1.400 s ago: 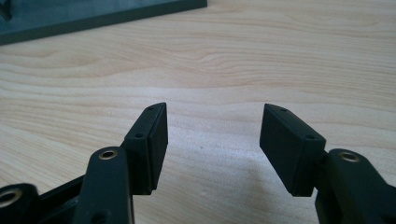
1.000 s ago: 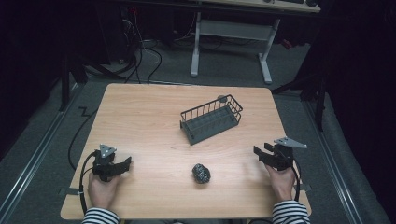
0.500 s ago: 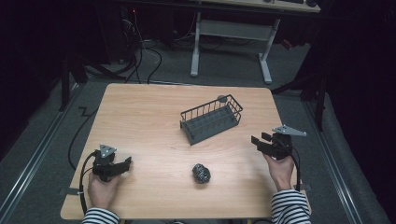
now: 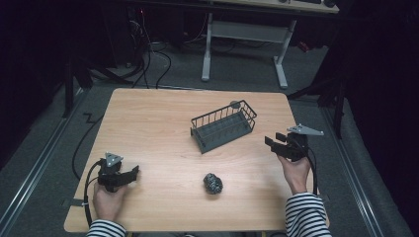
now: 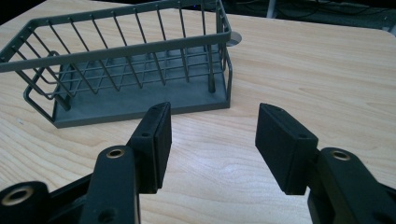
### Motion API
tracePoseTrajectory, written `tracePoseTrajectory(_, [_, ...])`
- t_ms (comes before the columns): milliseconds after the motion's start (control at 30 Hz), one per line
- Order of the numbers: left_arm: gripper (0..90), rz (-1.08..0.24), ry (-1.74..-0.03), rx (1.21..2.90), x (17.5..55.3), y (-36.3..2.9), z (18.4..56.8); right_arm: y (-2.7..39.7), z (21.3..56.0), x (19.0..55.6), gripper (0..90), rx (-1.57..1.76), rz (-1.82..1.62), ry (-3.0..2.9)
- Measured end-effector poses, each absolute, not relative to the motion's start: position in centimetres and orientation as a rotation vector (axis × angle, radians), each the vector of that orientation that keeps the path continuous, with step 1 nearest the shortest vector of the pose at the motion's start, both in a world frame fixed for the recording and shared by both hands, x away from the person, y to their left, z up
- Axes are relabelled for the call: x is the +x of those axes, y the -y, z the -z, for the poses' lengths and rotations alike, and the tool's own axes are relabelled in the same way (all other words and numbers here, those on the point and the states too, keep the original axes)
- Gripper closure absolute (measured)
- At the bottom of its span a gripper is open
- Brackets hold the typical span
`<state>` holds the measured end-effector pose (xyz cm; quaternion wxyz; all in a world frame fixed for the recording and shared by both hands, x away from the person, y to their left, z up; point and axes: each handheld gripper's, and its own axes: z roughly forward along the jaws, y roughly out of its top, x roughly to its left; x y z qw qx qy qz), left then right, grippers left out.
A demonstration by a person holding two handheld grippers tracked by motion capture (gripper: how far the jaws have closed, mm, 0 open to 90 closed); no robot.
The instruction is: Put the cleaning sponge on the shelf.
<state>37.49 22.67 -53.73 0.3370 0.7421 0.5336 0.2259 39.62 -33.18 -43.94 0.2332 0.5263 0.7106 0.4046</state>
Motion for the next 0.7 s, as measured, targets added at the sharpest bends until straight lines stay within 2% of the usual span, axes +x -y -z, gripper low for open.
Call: tracePoseTrajectory(700, [25.9,-0.591,-1.391,1.936,37.5,-22.6,53.7,31.3,41.1,45.4,47.9,1.414,-1.062,-1.981])
